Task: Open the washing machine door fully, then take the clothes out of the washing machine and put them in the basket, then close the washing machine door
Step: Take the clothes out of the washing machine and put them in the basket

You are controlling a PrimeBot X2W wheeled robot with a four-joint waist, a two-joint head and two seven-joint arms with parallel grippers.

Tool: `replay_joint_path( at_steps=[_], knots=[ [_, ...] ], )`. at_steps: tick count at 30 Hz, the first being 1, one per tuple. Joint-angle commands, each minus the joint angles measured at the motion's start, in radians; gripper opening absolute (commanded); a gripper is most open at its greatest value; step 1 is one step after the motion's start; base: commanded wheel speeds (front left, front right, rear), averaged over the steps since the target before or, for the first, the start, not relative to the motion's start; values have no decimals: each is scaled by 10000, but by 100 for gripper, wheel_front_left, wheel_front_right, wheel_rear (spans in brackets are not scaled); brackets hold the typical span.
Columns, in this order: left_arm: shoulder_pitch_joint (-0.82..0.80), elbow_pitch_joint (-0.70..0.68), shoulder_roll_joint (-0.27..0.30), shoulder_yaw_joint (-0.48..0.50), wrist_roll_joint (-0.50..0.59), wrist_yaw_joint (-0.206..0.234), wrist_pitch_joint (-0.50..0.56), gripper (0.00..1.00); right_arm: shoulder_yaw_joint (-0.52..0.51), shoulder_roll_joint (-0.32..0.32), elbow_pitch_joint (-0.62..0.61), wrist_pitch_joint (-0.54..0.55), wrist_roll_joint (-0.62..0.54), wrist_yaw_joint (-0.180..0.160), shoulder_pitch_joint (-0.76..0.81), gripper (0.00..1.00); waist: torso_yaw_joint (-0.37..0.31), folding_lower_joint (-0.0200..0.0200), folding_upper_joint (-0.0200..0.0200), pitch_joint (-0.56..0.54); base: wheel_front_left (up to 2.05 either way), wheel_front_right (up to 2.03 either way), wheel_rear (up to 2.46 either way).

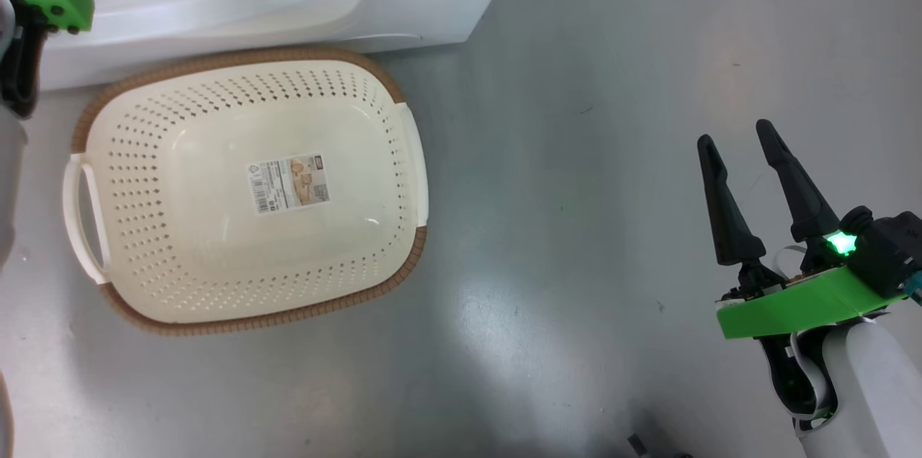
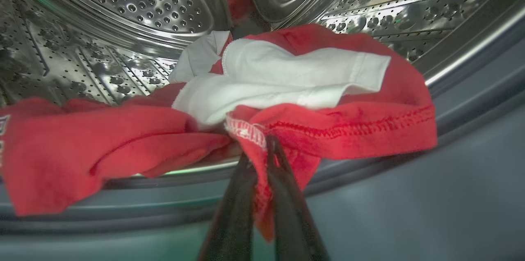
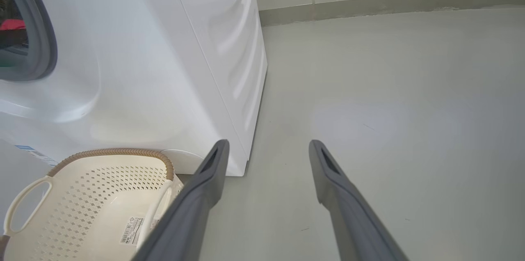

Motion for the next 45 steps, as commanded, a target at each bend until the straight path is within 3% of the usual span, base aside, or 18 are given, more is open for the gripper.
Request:
replay_joint_path(
  at_steps=[1,7,18,34,45],
  knots=[
    [77,-240,416,101,-73,8,-142,0,157,-103,-220,-63,-19,62,95,100,53,0,-1,-64,0,0,0],
    [464,-980,430,393,-156,28,-202,0,45,-192,-237,-63,-46,62,174,100,225,0,-1,-317,0,0,0],
    [2483,-3496,334,2114,683,408,-207,0,-58,-371,-169,-63,-72,62,369,100,480,0,-1,-1025,0,0,0],
    [5390,-6154,-626,4769,2401,267,-208,0,-266,-516,-26,-63,-72,62,864,100,672,0,-1,-2225,0,0,0],
    [7124,-7838,-1374,5921,3333,61,-208,0,-487,-530,56,-63,-89,62,1248,100,773,0,-1,-2942,0,0,0]
  ],
)
